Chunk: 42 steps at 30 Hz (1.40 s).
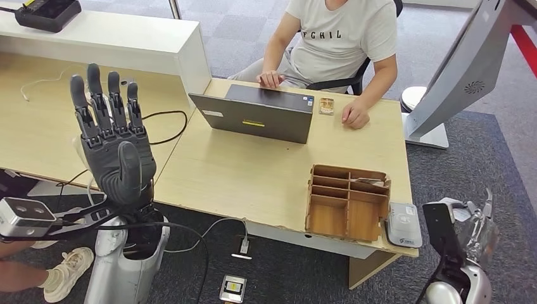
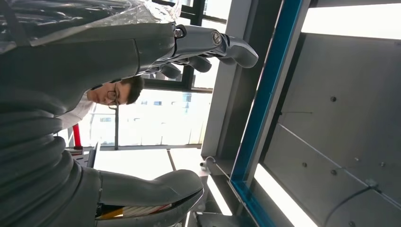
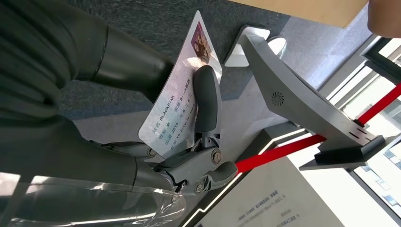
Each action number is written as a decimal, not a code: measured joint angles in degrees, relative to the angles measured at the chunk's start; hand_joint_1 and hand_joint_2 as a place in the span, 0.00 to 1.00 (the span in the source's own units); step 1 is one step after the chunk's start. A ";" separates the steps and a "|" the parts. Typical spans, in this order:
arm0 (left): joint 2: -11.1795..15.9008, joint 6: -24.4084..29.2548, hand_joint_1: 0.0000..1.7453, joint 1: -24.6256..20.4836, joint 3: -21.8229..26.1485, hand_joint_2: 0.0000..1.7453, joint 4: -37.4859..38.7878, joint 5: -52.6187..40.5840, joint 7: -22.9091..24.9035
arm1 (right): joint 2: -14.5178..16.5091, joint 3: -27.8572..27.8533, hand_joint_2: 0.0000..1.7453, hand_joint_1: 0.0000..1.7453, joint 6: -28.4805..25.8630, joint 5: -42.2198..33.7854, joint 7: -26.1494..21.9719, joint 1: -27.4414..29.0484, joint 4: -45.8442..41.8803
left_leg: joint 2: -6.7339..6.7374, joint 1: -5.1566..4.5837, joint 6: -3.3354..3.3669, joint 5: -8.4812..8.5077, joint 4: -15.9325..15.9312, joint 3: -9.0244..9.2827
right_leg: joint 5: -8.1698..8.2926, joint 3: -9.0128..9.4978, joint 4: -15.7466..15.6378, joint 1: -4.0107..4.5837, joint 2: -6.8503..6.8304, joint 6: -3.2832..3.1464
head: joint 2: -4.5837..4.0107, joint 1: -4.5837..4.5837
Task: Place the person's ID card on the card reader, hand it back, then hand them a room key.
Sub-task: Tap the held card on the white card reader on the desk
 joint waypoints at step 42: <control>-0.04 -1.92 0.00 -0.72 -0.03 1.00 0.00 -0.24 0.00 | 3.46 0.57 1.00 1.00 2.77 -6.05 -1.08 -0.10 14.13 | 0.01 0.00 0.00 0.00 0.00 0.01 | 0.00 0.01 0.00 0.00 0.01 0.00 | 0.00 0.01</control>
